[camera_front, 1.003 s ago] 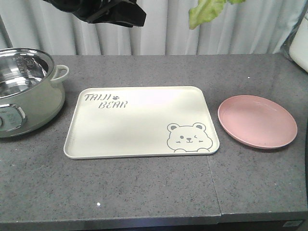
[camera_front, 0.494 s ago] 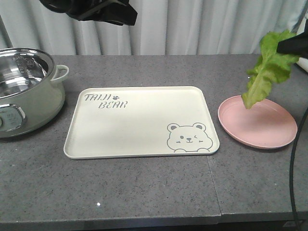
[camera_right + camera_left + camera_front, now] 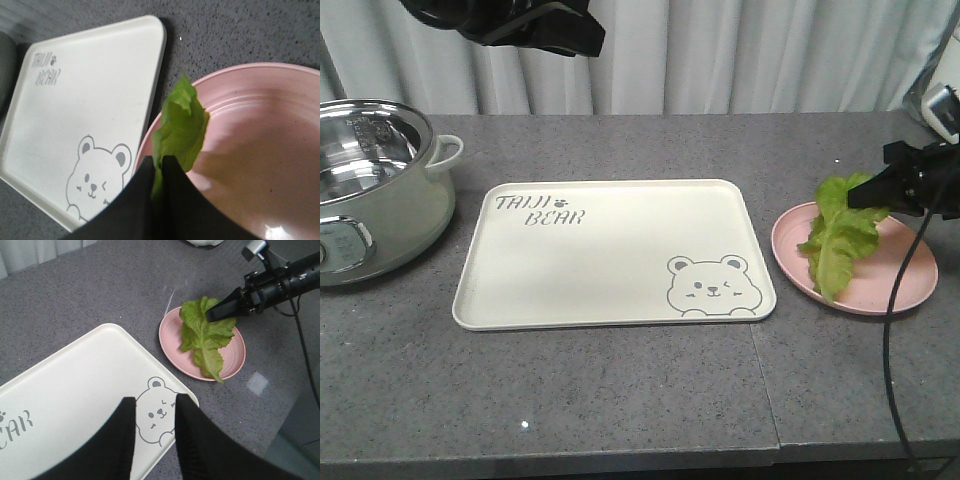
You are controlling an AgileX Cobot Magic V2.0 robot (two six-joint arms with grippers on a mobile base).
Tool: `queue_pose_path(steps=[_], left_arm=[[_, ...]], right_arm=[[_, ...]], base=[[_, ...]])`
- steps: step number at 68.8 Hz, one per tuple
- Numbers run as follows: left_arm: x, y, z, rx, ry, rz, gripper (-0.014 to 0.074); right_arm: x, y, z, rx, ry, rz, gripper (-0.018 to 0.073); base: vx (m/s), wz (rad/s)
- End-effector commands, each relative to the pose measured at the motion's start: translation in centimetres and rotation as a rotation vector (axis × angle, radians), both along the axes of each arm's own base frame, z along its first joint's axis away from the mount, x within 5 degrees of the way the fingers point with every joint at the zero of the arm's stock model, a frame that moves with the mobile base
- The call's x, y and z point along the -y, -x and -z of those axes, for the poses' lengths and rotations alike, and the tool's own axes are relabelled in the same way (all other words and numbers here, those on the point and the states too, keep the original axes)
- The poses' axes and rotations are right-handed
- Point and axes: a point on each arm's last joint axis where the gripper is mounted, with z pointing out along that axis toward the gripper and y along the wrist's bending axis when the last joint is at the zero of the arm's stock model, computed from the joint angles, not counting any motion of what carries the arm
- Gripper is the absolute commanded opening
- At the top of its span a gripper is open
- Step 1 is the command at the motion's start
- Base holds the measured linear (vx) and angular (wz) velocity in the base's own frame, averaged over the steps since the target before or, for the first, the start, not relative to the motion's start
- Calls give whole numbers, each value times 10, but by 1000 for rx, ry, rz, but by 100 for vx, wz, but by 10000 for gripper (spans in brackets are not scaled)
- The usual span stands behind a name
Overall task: Transfer vegetables to tray and serve
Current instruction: 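Lower the lettuce leaf onto the pink plate with the right gripper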
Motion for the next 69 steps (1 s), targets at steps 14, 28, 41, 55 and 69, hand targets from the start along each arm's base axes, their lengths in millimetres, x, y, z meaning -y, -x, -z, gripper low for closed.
queue_pose_path(steps=[14,28,41,55,69], left_arm=[[-5,17,-28,88,79,-2,202],[-5,17,-28,88,79,-2,202],[-5,17,-28,88,79,-2,202],[-5,17,-28,88,79,-2,202],[-5,17,-28,88,80,-2,202]], right_arm=[[-18,-7,-22,84,65,15,160],[-11,-3,-13,9,173,21,337],[-5,0,-13,-24,245,41,378],[0,4,-26,1,328,97,378],[1,6,-34,27,339,114,378]], base=[[0,0],[0,0],[0,0],[0,0],[0,0]])
